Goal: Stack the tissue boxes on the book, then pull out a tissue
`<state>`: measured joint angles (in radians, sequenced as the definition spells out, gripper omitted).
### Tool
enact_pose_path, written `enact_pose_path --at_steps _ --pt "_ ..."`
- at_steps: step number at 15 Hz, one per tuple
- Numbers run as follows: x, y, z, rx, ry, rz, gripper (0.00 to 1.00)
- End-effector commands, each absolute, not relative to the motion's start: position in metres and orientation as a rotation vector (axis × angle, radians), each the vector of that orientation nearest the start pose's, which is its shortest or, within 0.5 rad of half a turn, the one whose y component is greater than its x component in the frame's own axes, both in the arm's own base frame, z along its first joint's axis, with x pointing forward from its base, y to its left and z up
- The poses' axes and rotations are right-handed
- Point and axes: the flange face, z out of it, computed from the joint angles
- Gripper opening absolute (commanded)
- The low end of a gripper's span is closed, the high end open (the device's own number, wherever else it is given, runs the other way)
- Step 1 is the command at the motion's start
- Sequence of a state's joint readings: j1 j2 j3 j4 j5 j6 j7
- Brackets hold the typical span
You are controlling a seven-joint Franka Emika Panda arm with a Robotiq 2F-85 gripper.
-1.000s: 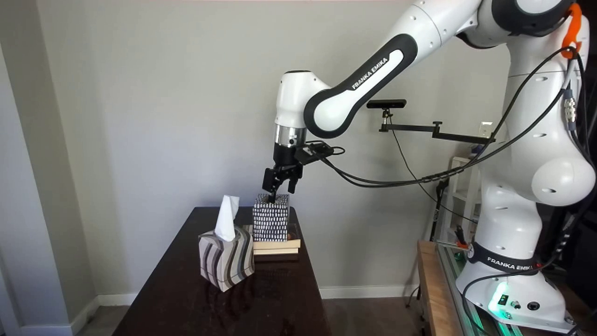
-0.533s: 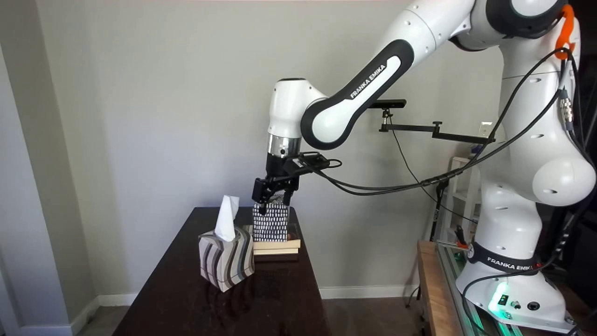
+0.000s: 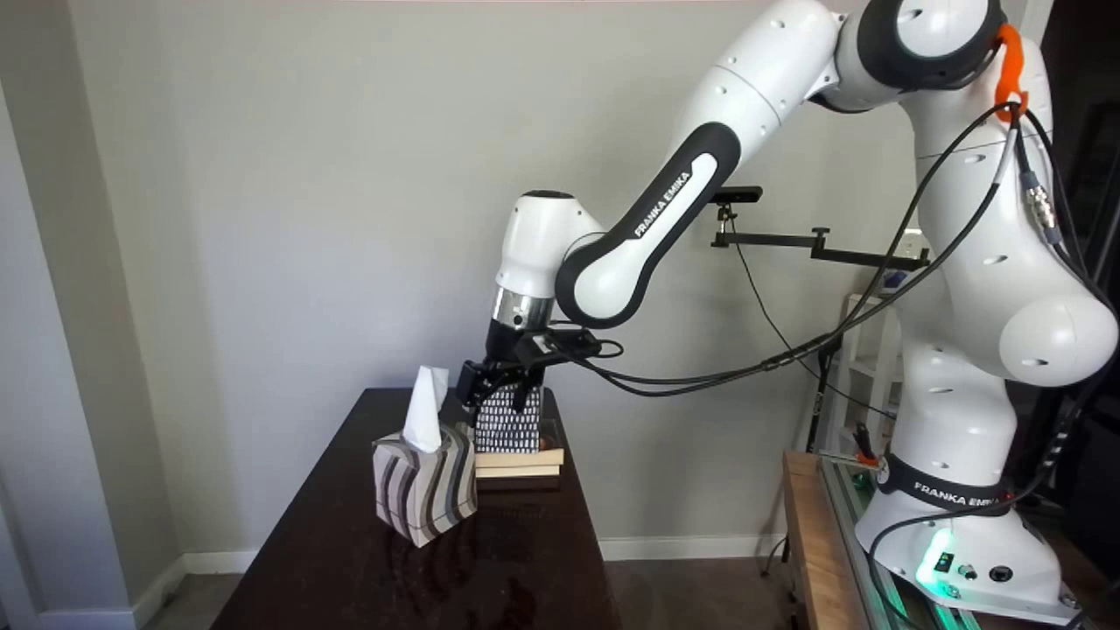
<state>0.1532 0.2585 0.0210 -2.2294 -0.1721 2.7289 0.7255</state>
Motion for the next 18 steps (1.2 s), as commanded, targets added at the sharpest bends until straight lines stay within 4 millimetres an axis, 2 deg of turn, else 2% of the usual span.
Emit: enact_pose_path --at_steps 1,10,18 --pt "0.578 0.105 0.262 -3.008 0.606 -0.474 1.00" --pt "0.604 0.117 0.232 -2.993 0.572 -0.547 1.00" --pt "0.622 0.130 0.214 -3.004 0.548 -0.593 1.00"
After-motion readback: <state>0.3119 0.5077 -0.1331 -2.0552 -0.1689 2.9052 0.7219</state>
